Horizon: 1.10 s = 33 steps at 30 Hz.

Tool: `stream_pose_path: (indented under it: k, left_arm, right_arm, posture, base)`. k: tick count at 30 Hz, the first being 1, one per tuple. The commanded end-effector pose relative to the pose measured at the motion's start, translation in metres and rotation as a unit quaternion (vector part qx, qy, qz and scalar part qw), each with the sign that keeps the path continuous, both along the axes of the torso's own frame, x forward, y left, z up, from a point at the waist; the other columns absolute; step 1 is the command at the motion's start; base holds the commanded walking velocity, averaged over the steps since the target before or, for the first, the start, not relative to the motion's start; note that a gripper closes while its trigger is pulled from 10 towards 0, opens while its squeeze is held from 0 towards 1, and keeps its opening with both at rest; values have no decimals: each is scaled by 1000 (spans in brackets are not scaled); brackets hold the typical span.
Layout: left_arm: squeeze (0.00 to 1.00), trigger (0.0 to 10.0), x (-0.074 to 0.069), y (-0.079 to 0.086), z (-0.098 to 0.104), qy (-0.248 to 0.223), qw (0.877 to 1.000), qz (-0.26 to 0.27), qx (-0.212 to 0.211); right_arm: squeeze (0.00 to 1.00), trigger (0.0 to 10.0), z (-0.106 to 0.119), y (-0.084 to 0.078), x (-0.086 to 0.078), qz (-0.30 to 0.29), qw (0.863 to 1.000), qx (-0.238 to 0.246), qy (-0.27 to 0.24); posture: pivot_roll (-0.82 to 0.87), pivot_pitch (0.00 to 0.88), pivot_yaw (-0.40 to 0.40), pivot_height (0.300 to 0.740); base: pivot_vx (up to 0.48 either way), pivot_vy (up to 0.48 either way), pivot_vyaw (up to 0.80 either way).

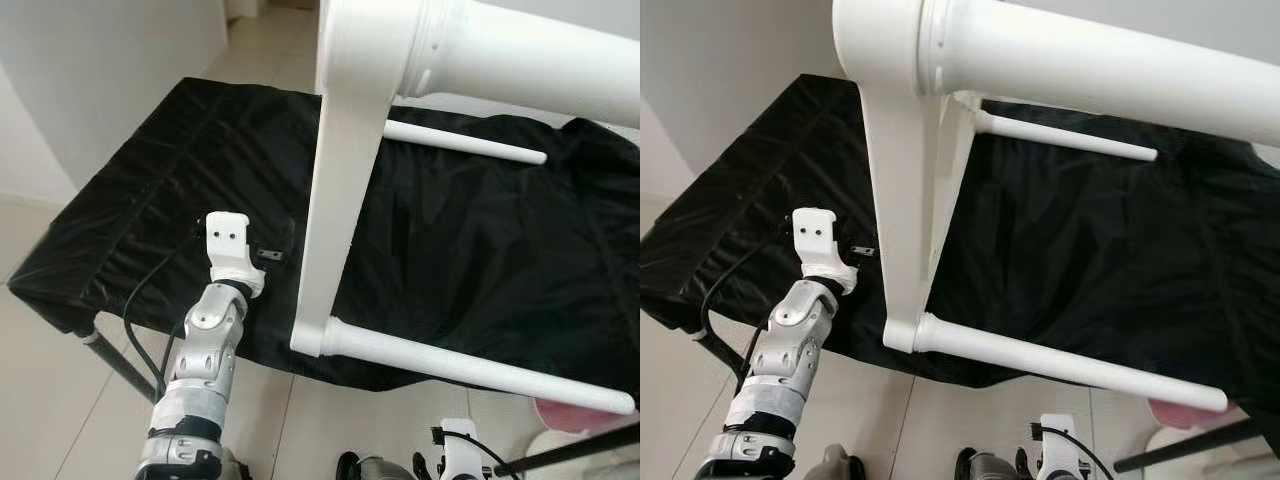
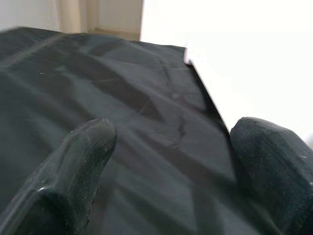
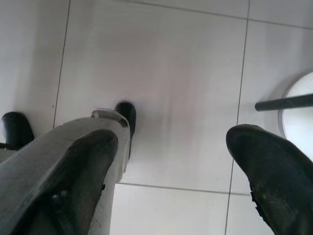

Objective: Building children table

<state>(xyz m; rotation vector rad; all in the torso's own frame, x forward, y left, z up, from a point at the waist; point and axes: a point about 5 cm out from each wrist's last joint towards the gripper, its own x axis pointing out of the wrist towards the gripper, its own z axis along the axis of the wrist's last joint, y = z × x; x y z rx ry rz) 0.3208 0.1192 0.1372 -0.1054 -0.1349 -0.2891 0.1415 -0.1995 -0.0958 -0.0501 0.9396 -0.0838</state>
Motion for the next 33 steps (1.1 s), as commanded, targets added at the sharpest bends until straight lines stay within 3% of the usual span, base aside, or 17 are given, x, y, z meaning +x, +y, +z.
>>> stream_pose_path:
  k: [1, 17, 23, 32, 33]
  left_arm:
    - [0, 10000, 0, -2, 3, -4, 1000, -2, -4]
    - [0, 10000, 0, -3, 3, -2, 1000, 3, -5]
    - [0, 10000, 0, 4, 5, -12, 999, 31, -1]
    - [0, 10000, -5, 31, -5, 4, 997, 72, 19]
    - [0, 10000, -9, 44, -12, 16, 996, 86, 26]
  right_arm:
    - [0, 10000, -10, 0, -25, -6, 999, 3, 53]
    - [0, 10000, -10, 0, -24, -8, 999, 5, 52]
    - [0, 10000, -10, 0, -25, -5, 999, 3, 52]
    - [0, 10000, -9, -2, -25, 3, 999, -4, 47]
    - [0, 10000, -9, -3, -25, 2, 999, -5, 42]
  posture:
    - [-14, 0, -31, 740]
    - [-13, 0, -31, 740]
    - [-13, 0, -32, 740]
    - [-10, 0, -25, 740]
    - [-9, 0, -24, 740]
  base:
    - [-345, 0, 0]
    - [-348, 0, 0]
    - [-99, 0, 0]
    - [0, 0, 0]
    - [0, 0, 0]
